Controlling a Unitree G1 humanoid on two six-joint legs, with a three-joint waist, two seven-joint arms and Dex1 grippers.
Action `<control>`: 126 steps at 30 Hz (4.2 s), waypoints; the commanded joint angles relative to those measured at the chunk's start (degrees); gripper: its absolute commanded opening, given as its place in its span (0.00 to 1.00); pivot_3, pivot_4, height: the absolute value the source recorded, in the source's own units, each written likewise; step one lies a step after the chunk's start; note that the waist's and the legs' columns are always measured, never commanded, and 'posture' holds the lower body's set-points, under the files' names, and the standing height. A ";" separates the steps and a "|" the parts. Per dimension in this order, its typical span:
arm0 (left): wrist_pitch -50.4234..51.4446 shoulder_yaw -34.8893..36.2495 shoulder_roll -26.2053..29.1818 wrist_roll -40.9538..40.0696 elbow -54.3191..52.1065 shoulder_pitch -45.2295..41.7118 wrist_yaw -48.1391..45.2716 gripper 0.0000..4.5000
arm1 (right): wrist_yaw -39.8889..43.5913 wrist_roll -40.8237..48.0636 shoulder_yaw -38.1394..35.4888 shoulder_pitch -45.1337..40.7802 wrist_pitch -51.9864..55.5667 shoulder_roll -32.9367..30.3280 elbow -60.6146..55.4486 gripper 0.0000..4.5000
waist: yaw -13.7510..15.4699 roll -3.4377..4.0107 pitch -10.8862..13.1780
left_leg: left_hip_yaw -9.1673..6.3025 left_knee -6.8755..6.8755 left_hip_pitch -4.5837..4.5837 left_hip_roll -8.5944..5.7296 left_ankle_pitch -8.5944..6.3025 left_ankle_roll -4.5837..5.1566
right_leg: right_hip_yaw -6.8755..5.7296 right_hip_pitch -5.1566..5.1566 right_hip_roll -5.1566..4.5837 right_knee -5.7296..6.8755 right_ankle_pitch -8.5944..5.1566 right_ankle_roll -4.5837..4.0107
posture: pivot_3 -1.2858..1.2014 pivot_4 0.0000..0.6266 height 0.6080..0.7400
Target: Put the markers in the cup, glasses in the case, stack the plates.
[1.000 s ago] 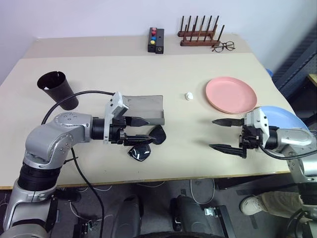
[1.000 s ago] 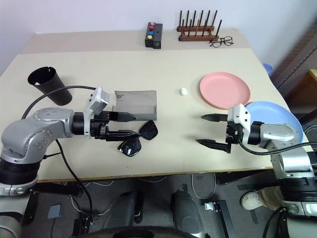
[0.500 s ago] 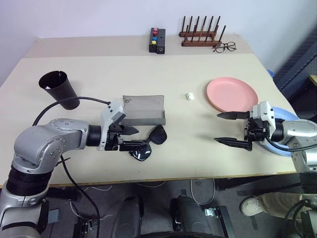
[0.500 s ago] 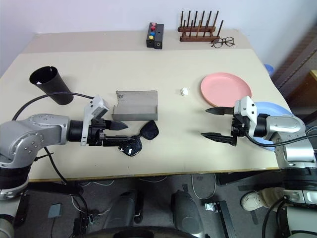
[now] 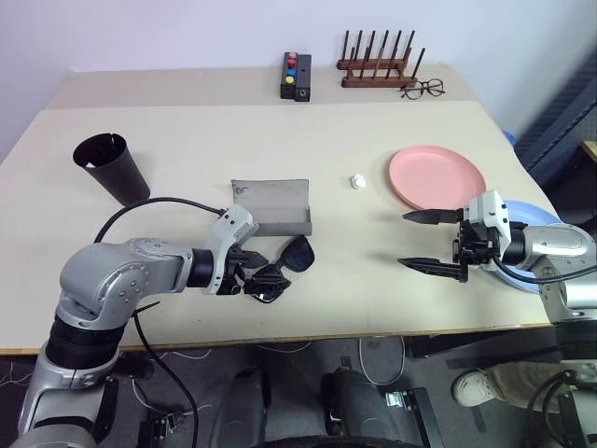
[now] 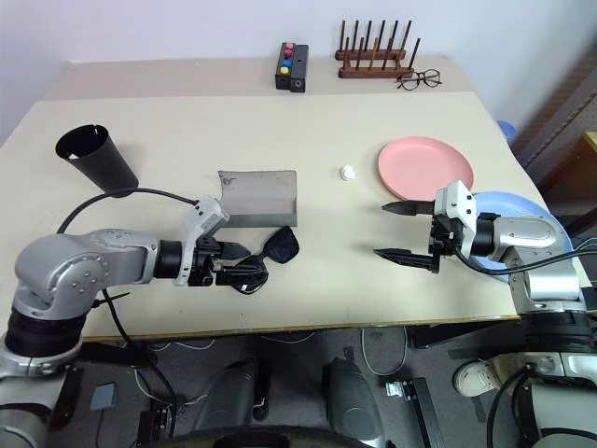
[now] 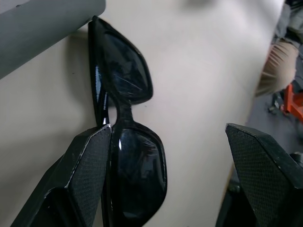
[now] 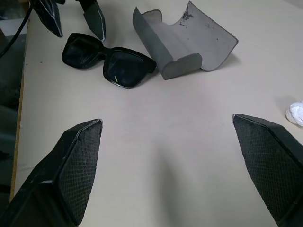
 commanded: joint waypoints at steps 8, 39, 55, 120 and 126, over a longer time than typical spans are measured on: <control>-1.74 -1.86 -0.05 3.60 0.73 -0.24 3.63 0.87 | -0.13 0.97 -1.00 0.37 -1.08 0.74 -1.56 1.00 | 0.02 0.00 0.00 | 0.00 0.00 0.00 0.00 0.00 0.00 | 0.02 0.00 -0.01 0.00 0.00 0.00 | 0.52 0.24 1.00; -13.77 0.11 8.20 -2.87 0.00 0.15 -16.58 0.01 | -1.82 0.10 -0.37 -0.66 -2.04 1.94 -0.72 1.00 | -0.06 0.09 -0.03 | 0.02 0.00 0.16 -0.03 -0.04 0.06 | 0.00 0.21 -0.06 -0.09 0.00 0.01 | 0.52 0.24 1.00; -41.23 -3.25 9.82 14.68 32.18 -19.92 -29.97 0.01 | -0.89 -1.69 1.54 -4.90 -4.03 4.43 3.44 1.00 | -0.03 0.10 0.00 | 0.17 0.01 0.04 -0.09 -0.07 0.12 | -0.07 0.11 0.01 -0.15 -0.02 0.05 | 0.52 0.24 1.00; -80.22 -2.99 -3.59 40.73 80.91 -43.60 -42.67 0.84 | -12.83 0.57 -0.70 0.54 3.07 5.49 -11.18 1.00 | 0.01 0.07 0.06 | 0.20 0.08 -0.18 -0.11 -0.14 0.24 | -0.08 -0.08 -0.02 -0.12 -0.01 0.18 | 0.52 0.24 1.00; -75.37 2.15 -6.43 39.50 75.98 -40.22 -25.93 0.72 | -14.87 0.98 -2.31 3.16 2.83 5.03 -12.75 1.00 | 0.04 0.09 0.04 | 0.20 0.09 -0.18 -0.12 -0.14 0.24 | -0.07 -0.06 -0.07 -0.12 0.02 0.25 | 0.52 0.24 1.00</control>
